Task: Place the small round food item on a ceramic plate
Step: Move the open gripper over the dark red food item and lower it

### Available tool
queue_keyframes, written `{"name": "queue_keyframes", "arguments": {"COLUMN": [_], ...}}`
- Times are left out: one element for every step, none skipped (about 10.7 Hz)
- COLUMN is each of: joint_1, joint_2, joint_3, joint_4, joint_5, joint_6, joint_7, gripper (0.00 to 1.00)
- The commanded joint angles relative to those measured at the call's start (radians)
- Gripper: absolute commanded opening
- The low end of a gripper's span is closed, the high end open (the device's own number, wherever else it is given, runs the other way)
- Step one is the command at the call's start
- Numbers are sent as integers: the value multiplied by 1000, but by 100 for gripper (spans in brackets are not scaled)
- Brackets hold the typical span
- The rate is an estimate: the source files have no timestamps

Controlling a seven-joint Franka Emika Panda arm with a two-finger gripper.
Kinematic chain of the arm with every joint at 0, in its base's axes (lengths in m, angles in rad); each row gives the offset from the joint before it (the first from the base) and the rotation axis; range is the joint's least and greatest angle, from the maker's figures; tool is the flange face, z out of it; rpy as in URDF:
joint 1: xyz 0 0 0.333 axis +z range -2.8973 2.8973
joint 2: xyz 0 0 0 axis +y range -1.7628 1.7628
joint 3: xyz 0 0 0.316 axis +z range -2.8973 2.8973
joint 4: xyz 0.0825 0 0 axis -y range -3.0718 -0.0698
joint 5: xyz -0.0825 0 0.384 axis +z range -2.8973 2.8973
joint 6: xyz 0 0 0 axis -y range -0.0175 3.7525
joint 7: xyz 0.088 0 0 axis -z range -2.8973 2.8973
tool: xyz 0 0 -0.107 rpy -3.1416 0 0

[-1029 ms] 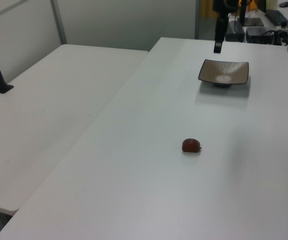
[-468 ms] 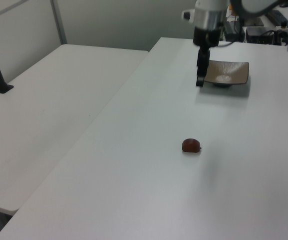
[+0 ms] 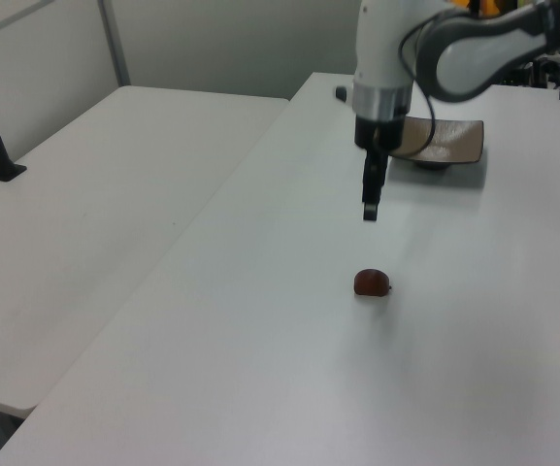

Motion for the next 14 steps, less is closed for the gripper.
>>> {"name": "queue_keyframes", "arguments": {"joint_1": [39,44,48,48,48,48,48,48,48,48,45,41,41,41], "joint_2": [42,62,84,102,112,116,124,130,133,135,139,144,144,145], "joint_3": [-4,-4,-4,-4,-4,-4,-2,-2,-2,2,12,18,18,19], "joint_4": [-53,-62,-67,-72,-78,-95,-111,-118,-118,-119,-119,-119,-125,-127], "joint_5": [-37,-46,-63,-78,-92,-101,-111,-111,-112,-112,-114,-114,-114,-114], "joint_6": [95,113,135,150,158,173,201,212,212,212,213,212,213,212], "joint_7": [78,84,101,118,123,124,124,124,124,124,124,124,123,121], "gripper": [100,100,100,100,100,100,100,100,100,100,100,99,91,78]}}
